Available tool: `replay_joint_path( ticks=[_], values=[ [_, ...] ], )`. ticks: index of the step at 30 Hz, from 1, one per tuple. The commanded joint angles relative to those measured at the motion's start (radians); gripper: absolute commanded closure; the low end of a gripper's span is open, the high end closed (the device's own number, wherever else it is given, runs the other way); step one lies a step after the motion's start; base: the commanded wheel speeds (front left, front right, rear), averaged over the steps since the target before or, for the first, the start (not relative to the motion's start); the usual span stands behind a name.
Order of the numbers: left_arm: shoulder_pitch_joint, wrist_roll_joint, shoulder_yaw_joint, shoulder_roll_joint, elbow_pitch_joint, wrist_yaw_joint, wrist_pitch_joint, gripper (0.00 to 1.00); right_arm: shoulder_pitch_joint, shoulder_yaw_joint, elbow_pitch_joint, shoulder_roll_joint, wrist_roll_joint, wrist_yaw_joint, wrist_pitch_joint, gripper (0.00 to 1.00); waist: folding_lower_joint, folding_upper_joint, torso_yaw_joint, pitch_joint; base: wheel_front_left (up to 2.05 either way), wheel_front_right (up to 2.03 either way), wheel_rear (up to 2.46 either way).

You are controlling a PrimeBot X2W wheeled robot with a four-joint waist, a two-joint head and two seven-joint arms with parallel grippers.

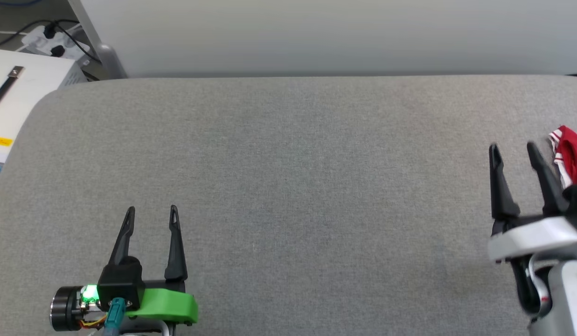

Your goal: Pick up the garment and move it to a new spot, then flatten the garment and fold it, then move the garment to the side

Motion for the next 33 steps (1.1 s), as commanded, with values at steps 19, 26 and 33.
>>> replay_joint_path(
  ticks=[19,26,33],
  values=[
    [0.057,-0.036,0.015,-0.006,0.057,-0.056,-0.006,0.00,0.316,0.013,-0.169,0.074,-0.013,-0.001,0.000,0.00,0.0001,0.0000,0.017,-0.091,0.00,0.00,0.00],
    [0.059,-0.038,0.022,-0.007,0.061,-0.070,-0.006,0.00,0.341,0.007,-0.172,0.083,-0.014,-0.001,0.005,0.00,0.0001,0.0000,0.020,-0.089,0.00,0.00,0.00],
    [0.044,-0.034,0.022,-0.002,0.062,-0.069,0.002,1.00,0.331,0.008,-0.166,0.082,-0.008,0.000,0.001,1.00,0.0001,0.0000,0.020,-0.086,0.00,0.00,0.00]
  ],
)
